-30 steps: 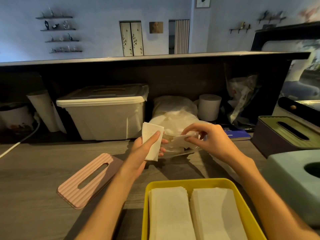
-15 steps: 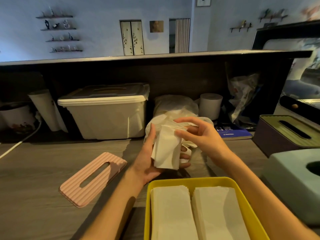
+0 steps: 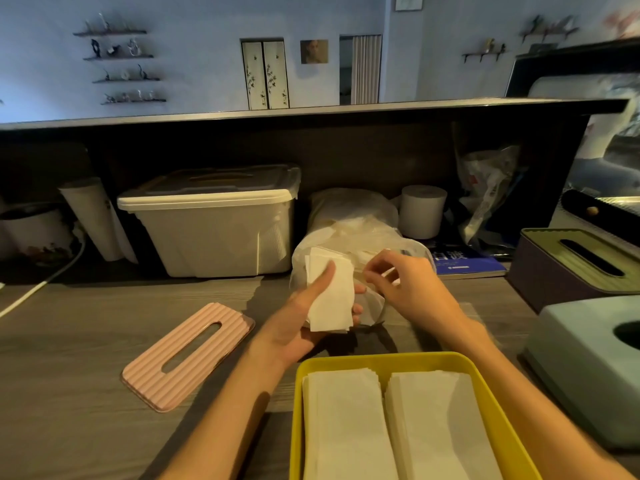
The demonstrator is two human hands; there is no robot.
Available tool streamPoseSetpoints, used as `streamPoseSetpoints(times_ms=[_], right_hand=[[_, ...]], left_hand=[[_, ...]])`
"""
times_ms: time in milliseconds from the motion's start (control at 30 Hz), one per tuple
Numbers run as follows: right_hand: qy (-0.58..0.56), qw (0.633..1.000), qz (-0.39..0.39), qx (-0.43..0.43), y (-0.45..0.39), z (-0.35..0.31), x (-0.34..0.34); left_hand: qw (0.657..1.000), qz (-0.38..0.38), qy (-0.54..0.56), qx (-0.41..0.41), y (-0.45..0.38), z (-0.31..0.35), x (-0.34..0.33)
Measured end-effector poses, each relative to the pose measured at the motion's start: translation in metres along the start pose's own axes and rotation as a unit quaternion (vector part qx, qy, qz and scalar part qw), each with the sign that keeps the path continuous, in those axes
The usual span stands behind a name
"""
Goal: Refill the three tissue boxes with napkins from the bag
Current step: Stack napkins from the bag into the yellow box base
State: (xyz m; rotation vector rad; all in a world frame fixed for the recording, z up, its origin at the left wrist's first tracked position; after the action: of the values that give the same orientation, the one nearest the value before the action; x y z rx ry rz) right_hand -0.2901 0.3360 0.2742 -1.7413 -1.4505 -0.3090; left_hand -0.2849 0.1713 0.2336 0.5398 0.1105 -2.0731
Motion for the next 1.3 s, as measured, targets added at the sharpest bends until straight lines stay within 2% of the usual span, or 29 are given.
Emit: streamPoseSetpoints(times_ms=[133,233,367,533,633,700,800,867,933,1000,1100,1200,1267,1300], right_hand=[[0.1,0.99,-0.099,-0.015,0.01,0.001,-0.022],[0.14,0.985,-0.096,-0.013,0.012,0.001,-0.032],[0.113,0.988,-0.101,-0.009,0.01,0.008,-0.036],[-0.018,0.996,-0.079,-0.025,0.003,0.003,-0.013],[-0.123,0.987,-0.093,-0.045,0.001,-0.004,0.003],[-0.224,0.964,-0.107,-0.093,0.004,-0.004,0.006],[-0.368,0.904,-0.136,-0.171,0.01,-0.006,-0.001],[-0.401,0.876,-0.184,-0.195,0.014,-0.009,-0.008],[-0.331,0.9,-0.216,-0.186,0.017,-0.008,-0.01],[-0.27,0.922,-0.207,-0.187,0.017,-0.005,-0.007],[-0.315,0.914,-0.207,-0.151,0.018,-0.014,0.001],[-0.344,0.899,-0.254,-0.094,0.022,-0.033,0.003],[-0.317,0.912,-0.255,-0.049,0.023,-0.042,0.001],[-0.28,0.929,-0.24,-0.035,0.022,-0.043,-0.001]], left_hand=[[0.995,0.003,0.103,-0.017,0.003,0.009,0.0],[0.993,0.011,0.117,-0.027,0.003,0.014,0.007],[0.99,0.049,0.125,-0.041,0.001,0.015,0.017],[0.985,0.101,0.13,-0.06,-0.001,0.019,0.034],[0.983,0.111,0.125,-0.07,0.001,0.022,0.035],[0.985,0.105,0.117,-0.073,0.002,0.022,0.031],[0.987,0.097,0.115,-0.062,0.0,0.019,0.027],[0.987,0.083,0.127,-0.049,-0.001,0.015,0.025],[0.989,0.071,0.123,-0.04,0.001,0.014,0.021],[0.99,0.072,0.118,-0.037,0.0,0.012,0.022],[0.991,0.076,0.11,-0.027,-0.003,0.008,0.027],[0.995,0.072,0.071,0.007,-0.006,0.001,0.019],[0.995,0.084,0.05,0.033,-0.007,-0.004,0.013],[0.995,0.065,0.063,0.043,-0.009,-0.007,0.008]])
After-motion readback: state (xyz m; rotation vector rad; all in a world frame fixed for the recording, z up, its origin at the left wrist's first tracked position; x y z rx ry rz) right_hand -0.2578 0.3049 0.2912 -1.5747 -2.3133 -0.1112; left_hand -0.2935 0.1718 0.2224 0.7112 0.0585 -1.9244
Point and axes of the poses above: each hand's wrist, its own y-axis away from the middle knuckle, its own x-axis out of the back of the hand, z = x × y, the point moved 7 cm from there along -y, towards the middle knuckle, and after that the axes turned 4 degrees about -y, right-handed, at the moved point
